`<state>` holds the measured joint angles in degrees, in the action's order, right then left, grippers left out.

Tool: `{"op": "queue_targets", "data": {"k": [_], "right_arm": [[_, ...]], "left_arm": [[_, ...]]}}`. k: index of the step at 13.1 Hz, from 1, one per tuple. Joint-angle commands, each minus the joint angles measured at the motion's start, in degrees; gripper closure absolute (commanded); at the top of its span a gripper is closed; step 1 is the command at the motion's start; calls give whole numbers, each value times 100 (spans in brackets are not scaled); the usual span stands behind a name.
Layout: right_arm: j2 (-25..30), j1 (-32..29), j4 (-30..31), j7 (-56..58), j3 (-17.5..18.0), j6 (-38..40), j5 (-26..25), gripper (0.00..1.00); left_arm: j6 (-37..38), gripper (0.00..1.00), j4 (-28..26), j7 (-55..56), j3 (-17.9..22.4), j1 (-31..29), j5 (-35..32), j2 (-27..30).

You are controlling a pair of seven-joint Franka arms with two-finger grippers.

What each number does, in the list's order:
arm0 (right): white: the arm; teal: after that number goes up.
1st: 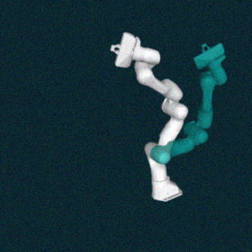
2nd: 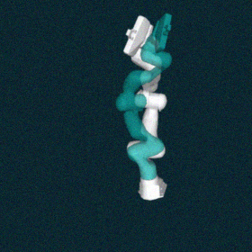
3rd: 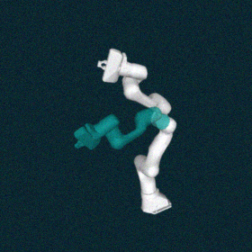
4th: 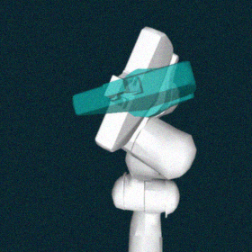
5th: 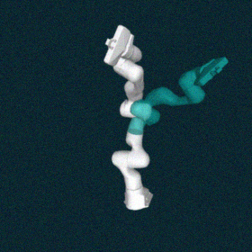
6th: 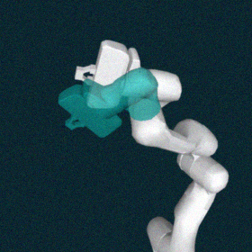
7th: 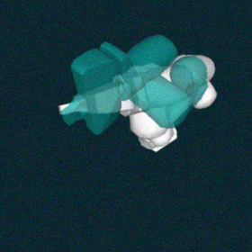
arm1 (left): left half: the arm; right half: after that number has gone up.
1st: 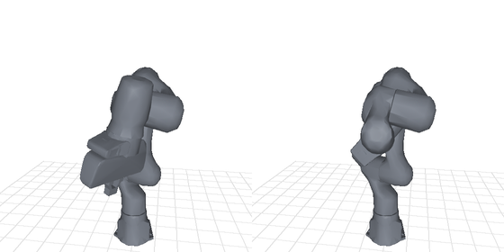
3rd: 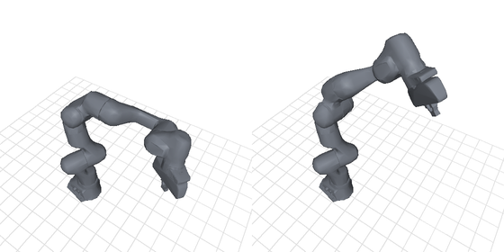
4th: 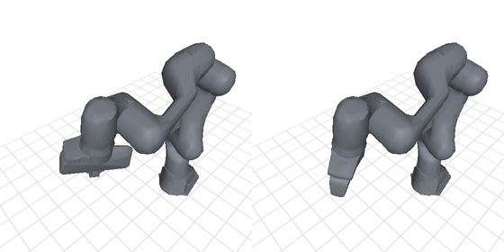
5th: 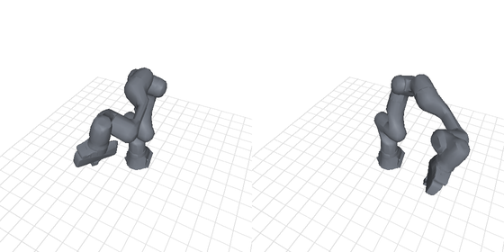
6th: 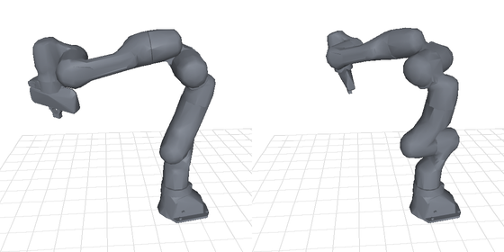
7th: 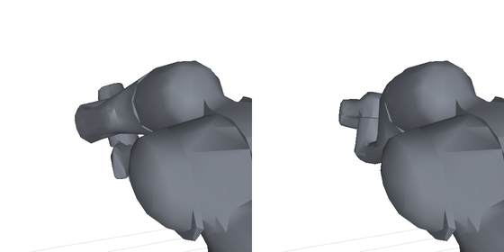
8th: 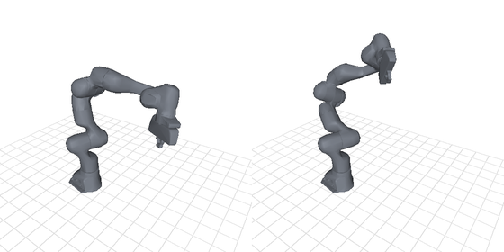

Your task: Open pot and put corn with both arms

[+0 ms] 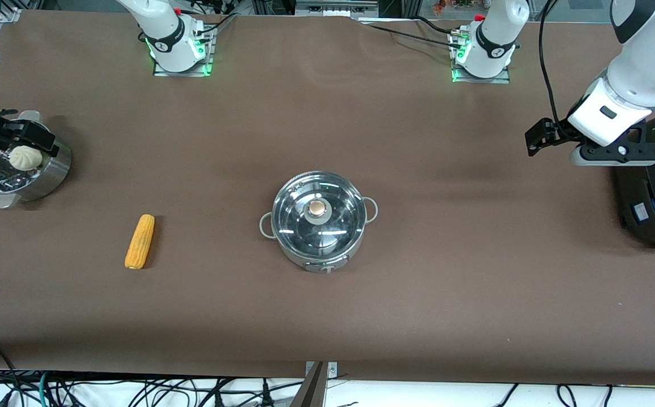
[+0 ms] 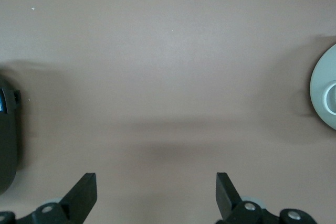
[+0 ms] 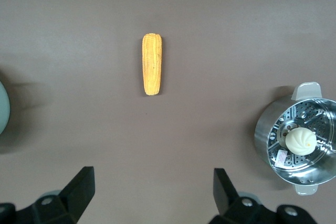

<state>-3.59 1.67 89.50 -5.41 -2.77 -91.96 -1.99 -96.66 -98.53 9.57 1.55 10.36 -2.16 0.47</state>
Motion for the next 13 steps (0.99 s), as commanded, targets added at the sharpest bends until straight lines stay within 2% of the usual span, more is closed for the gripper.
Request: {"op": "queue_targets", "data": {"k": [1, 5, 7, 9, 12, 13], "right_arm": [[-37, -9, -117, 57, 5, 64, -38, 0], [-37, -9, -117, 57, -4, 73, -29, 0], [-37, -9, -117, 5, -4, 73, -38, 0], [-211, 9, -99, -22, 5, 3, -38, 0], [-782, 88, -108, 110, 14, -128, 58, 0], [-1097, 166, -116, 110, 14, -294, 76, 0]], "left_arm": [[113, 0, 176, 36, 3, 19, 84, -73], [113, 0, 194, 28, -6, 54, 84, -117], [113, 0, 412, 28, -23, 272, 92, -266], [86, 0, 938, 45, -32, 597, 267, -704], [-62, 0, 1843, 28, -49, 1203, 733, -1749], [-359, 0, 2133, 36, -41, 1510, 760, -2118]]}}
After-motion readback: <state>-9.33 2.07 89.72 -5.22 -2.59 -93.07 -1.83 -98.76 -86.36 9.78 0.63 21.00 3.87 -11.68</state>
